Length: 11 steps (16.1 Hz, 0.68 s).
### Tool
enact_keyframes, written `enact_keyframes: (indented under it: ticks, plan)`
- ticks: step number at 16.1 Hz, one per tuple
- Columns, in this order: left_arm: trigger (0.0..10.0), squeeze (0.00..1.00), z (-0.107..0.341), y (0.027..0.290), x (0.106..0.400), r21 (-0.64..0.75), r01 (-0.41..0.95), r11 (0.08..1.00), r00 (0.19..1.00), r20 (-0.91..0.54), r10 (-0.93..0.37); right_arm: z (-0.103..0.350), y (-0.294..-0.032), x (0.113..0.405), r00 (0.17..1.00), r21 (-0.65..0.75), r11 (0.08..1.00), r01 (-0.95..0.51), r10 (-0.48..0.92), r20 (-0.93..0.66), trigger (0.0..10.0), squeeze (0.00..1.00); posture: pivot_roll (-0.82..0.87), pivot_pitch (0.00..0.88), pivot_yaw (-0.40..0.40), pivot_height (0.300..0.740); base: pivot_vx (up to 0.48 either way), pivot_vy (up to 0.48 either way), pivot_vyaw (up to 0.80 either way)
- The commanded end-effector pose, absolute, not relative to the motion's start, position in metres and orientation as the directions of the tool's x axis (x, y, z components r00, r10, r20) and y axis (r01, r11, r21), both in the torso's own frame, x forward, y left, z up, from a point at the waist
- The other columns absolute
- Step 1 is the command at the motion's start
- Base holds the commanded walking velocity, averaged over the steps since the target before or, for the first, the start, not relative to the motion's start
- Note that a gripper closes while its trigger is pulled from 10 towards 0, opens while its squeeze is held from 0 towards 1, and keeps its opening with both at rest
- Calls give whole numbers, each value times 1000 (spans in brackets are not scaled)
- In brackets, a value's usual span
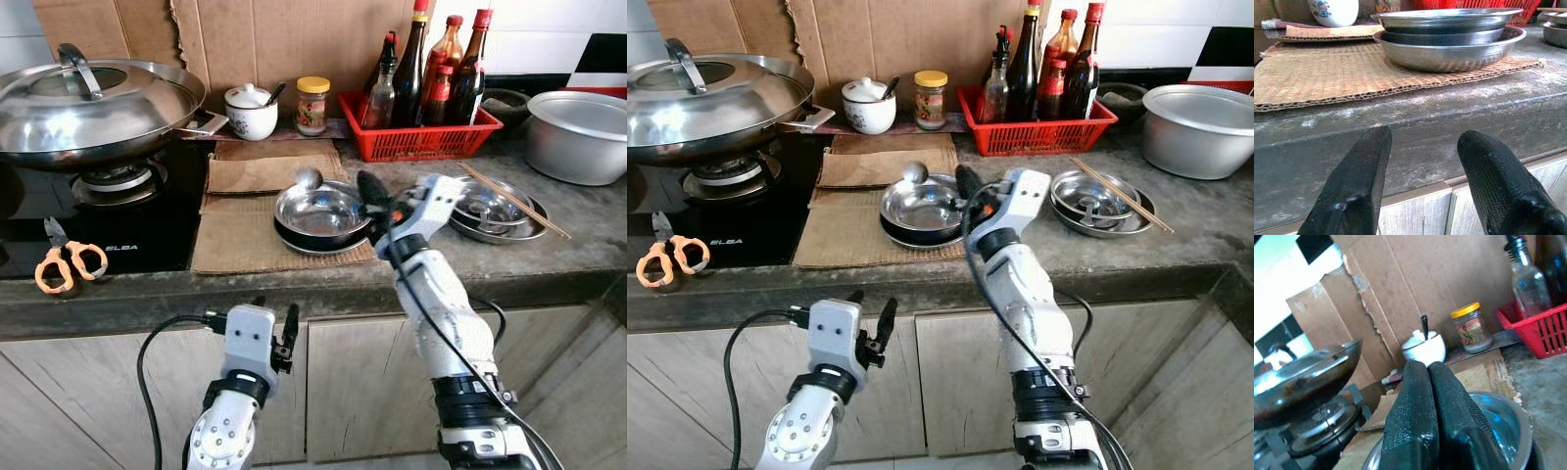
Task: Kitchen organization
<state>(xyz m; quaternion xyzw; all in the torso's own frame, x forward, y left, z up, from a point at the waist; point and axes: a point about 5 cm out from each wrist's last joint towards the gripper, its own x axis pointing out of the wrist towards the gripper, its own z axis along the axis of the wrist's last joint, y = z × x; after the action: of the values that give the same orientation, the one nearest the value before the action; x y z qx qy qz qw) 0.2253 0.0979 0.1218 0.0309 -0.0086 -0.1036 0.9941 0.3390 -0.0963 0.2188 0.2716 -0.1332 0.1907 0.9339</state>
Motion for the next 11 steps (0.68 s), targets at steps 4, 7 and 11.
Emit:
enact_keyframes:
  ticks: [4,7,11]
  plan:
    - [10000,0,124,95,228,71,220,973,975,23,-222,238,-114,332,893,332,881,-337,187,410,0,0,109,0,-46,740,0,0,0]
    - [10000,0,129,97,230,78,210,975,976,44,-213,241,-114,321,884,297,905,-306,155,441,0,0,104,0,-41,740,0,0,0]
    - [10000,0,132,100,232,73,201,977,977,59,-206,246,-118,316,877,258,936,-240,96,470,0,0,105,0,-36,740,0,0,0]
